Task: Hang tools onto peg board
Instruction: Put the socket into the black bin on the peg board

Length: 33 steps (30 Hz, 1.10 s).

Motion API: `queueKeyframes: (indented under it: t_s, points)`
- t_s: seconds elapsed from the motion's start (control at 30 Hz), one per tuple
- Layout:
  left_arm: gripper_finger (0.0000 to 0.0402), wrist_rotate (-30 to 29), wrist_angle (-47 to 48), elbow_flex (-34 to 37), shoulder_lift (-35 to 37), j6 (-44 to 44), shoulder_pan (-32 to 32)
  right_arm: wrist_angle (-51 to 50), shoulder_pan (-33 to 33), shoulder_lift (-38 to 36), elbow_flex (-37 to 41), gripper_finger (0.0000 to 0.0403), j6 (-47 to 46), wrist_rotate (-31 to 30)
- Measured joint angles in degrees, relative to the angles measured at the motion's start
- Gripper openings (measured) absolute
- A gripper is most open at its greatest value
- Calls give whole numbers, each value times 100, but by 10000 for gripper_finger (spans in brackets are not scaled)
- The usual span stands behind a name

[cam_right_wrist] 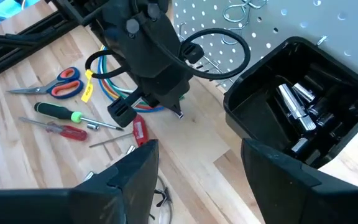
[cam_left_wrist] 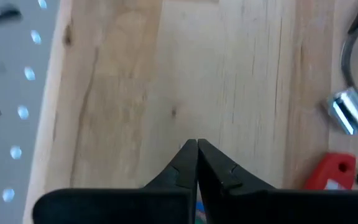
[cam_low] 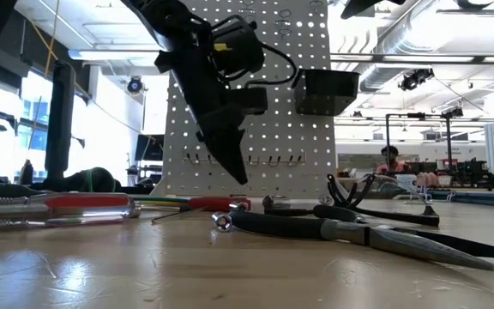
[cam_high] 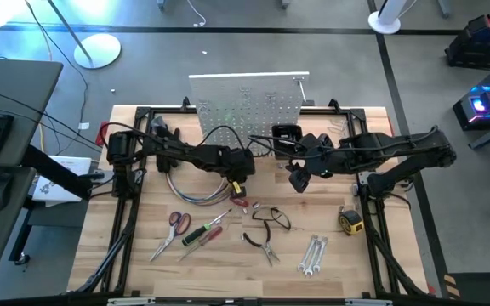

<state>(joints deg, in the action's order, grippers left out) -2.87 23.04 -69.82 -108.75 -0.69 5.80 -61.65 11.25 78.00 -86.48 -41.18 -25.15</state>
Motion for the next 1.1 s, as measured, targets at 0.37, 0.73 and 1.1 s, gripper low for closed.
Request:
queueKeyframes:
  t_s: [0.37, 0.73, 1.1]
  points:
    - [38, 430, 418, -227, 5, 107, 17, 0, 1, 0, 0, 224, 9, -63]
    - [167, 555, 633, -273, 15, 30, -215, -26, 2, 0, 0, 224, 28, -136]
    - [231, 171, 161, -273, -183, 46, -238, -26, 2, 0, 0, 224, -47, -219]
